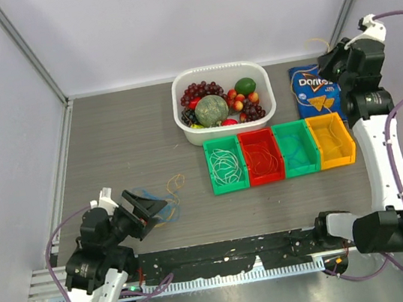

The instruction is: Untangle the cables

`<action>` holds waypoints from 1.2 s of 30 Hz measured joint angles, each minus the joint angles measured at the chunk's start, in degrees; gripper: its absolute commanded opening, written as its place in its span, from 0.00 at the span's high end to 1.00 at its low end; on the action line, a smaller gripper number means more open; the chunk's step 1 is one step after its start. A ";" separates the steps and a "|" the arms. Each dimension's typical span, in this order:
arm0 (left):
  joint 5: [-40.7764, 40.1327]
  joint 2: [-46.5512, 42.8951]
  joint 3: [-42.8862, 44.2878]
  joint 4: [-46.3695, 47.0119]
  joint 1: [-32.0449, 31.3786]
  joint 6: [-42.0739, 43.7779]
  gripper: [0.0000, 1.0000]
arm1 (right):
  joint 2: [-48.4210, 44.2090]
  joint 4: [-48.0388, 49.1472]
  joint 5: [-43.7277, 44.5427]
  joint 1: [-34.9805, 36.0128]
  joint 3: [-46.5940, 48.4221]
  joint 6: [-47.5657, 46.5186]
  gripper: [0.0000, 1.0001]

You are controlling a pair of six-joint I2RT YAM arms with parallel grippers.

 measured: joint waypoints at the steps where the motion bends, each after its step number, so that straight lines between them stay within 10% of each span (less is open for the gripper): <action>1: -0.31 0.20 0.20 -0.02 0.00 -0.02 0.03 | 0.22 1.46 -2.32 0.00 -1.40 0.85 0.99; 6: -0.72 1.60 0.35 -0.02 0.00 0.00 0.03 | -1.92 5.27 -3.76 0.13 -8.13 4.24 0.99; 19: -0.20 1.70 -1.29 0.02 0.00 -0.11 0.03 | -7.30 -16.87 38.45 -0.28 -9.51 14.64 0.99; 36: -0.24 -0.50 1.05 -2.25 0.00 0.09 0.03 | -15.76 -26.08 47.93 -0.04 -7.69 17.94 0.99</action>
